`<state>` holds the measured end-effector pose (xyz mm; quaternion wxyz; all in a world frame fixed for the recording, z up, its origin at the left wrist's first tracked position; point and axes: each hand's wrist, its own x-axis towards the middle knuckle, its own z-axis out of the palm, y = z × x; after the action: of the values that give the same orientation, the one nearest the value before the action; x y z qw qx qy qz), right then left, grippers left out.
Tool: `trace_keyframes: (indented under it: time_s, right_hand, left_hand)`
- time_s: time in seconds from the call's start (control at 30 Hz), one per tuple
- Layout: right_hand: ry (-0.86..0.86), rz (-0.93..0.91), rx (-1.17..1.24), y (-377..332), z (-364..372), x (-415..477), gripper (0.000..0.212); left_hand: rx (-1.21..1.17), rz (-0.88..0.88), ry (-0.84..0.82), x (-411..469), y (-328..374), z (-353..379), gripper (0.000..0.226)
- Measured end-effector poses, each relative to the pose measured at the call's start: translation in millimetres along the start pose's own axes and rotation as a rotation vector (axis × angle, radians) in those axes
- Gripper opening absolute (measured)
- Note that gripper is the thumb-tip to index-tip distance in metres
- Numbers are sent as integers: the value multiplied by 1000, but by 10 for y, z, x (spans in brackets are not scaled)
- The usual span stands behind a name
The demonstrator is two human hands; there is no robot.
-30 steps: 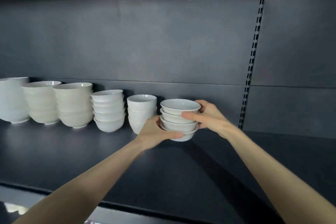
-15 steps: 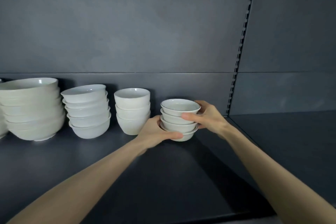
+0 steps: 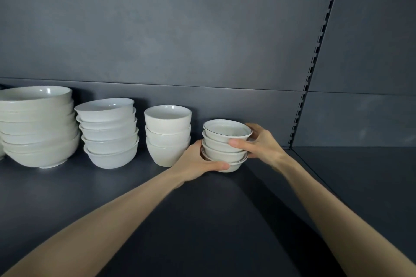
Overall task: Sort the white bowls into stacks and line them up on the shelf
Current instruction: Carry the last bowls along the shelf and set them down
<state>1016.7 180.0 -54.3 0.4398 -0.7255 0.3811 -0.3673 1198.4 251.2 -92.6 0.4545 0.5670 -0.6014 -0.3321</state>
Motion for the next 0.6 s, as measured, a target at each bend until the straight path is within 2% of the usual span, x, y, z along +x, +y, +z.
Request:
trace_keyframes:
  time_s: [0.1, 0.23, 0.5, 0.6]
  right_hand:
    - [-9, -10, 3, 14, -2, 35, 62]
    - [-16, -20, 22, 30, -5, 78, 56]
    - [-15, -19, 9, 55, 26, 196, 69]
    - [-21, -30, 12, 42, 40, 198, 66]
  left_hand:
    - [16, 13, 15, 51, -51, 12, 59]
    - [82, 15, 46, 117, -119, 32, 91]
    - [54, 28, 245, 80, -174, 109, 62]
    - [54, 26, 276, 85, -181, 116, 58]
